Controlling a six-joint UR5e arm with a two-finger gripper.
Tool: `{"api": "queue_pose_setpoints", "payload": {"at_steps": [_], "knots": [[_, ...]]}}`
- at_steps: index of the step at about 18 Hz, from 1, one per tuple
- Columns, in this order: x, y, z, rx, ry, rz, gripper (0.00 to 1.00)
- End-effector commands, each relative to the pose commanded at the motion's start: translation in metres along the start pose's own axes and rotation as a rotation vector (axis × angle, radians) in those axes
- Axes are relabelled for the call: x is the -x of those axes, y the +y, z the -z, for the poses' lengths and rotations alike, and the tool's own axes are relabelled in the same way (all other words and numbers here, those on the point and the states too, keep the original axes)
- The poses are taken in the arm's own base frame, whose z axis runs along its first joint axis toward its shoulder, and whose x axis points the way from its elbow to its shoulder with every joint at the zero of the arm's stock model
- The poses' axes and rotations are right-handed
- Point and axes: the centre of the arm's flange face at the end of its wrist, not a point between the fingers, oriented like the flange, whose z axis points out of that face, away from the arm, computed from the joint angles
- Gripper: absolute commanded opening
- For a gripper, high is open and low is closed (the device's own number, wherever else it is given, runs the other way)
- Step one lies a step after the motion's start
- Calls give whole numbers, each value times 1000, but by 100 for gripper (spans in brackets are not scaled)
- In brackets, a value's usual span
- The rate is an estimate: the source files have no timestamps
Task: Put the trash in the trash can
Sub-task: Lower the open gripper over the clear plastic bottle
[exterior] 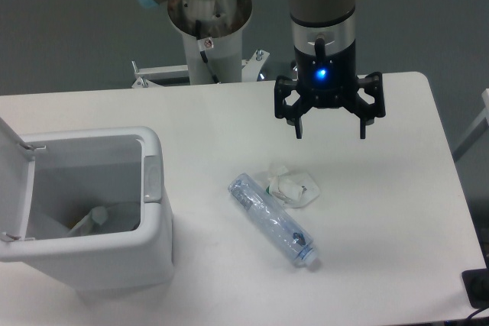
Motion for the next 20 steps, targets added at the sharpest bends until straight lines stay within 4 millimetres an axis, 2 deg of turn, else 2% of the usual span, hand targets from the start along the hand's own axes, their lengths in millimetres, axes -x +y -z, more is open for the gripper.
{"api": "queue_pose_setpoints", "payload": {"at_steps": [5, 9, 11, 13, 15, 17, 20], "knots": [[-2, 1, -6, 5, 11, -1, 100], [-7, -2, -37, 35, 32, 3, 100], [-17, -8, -62, 31, 36, 149, 100], [-26, -17, -82, 10, 27, 210, 100], [-52, -23, -111, 36, 70, 262, 100], [-67, -20, -141, 68, 138, 308, 100], [-81, -8, -168, 108, 197, 322, 100]]}}
